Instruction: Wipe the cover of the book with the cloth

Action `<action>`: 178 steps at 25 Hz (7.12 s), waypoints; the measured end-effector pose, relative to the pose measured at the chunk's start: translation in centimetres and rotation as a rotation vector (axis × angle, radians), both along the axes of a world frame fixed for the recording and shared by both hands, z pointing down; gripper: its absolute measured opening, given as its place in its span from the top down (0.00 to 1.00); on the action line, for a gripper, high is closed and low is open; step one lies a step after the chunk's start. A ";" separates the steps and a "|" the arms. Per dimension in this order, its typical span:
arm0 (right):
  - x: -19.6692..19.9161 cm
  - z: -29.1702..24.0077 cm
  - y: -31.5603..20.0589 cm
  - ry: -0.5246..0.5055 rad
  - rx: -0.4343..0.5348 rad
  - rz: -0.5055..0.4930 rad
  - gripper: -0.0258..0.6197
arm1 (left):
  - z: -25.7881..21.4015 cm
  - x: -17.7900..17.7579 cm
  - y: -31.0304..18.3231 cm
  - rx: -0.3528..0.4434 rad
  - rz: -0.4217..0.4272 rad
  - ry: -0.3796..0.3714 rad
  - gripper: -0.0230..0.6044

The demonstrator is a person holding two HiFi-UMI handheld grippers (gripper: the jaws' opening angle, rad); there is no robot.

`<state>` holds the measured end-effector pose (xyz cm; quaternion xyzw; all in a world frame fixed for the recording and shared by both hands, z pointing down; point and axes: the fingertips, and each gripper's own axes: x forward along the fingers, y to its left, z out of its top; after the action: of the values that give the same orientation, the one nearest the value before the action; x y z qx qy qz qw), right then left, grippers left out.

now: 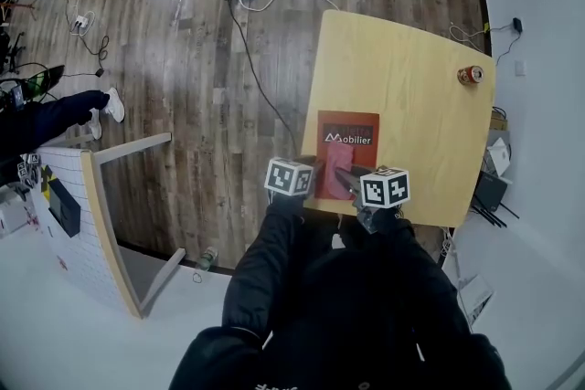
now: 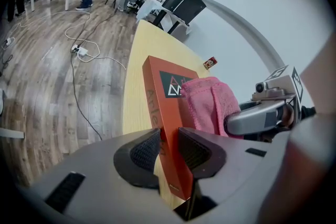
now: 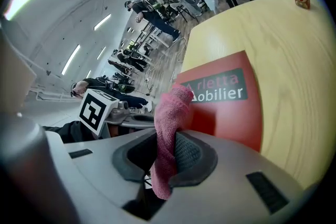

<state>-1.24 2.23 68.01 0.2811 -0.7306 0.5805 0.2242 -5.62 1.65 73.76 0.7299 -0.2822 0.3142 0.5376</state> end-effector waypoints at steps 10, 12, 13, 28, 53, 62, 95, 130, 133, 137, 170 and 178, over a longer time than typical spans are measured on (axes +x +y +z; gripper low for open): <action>-1.9 2.9 0.9 0.024 -0.068 0.010 0.84 | 0.2 0.0 -0.1 -0.016 -0.001 0.024 0.77; -1.8 3.3 0.9 0.032 -0.073 0.015 0.84 | 0.2 -0.1 -0.1 -0.019 -0.001 0.024 0.77; -1.7 3.5 1.0 0.033 -0.077 0.020 0.84 | 0.3 -0.1 0.0 -0.020 0.000 0.024 0.77; 2.5 3.9 1.2 0.124 -0.045 -0.006 0.84 | 0.1 -0.2 0.1 -0.027 0.023 0.006 0.76; 9.0 1.5 1.3 0.176 0.041 0.011 0.84 | 0.1 0.0 0.0 -0.008 0.015 0.013 0.76; 1.4 -0.5 3.6 0.011 0.014 -0.027 0.84 | 0.2 0.0 0.1 -0.013 0.017 0.028 0.76; 3.9 3.9 6.1 0.078 -0.060 -0.018 0.84 | 0.3 0.0 0.1 -0.010 0.011 0.027 0.76; 12.6 -12.0 4.0 0.063 0.334 0.090 0.84 | -15.2 2.8 1.4 0.488 -0.322 -0.073 0.83; 12.9 -16.2 4.1 0.094 0.456 0.068 0.84 | -19.3 5.4 2.1 0.589 -0.301 -0.061 0.88; 13.0 -22.0 4.3 0.125 0.632 0.039 0.84 | -26.4 7.6 1.5 0.757 -0.281 -0.053 0.90; 18.4 -38.5 4.6 0.135 1.160 0.130 0.84 | -43.4 14.8 2.9 1.196 -0.338 -0.072 0.91; 18.4 -38.0 3.8 0.134 1.145 0.124 0.84 | -42.7 15.1 1.9 1.175 -0.315 -0.091 0.91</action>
<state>17.15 6.08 30.02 0.4360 -0.8946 0.0860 0.0478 9.52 3.52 31.04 0.8397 -0.5355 0.0535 0.0722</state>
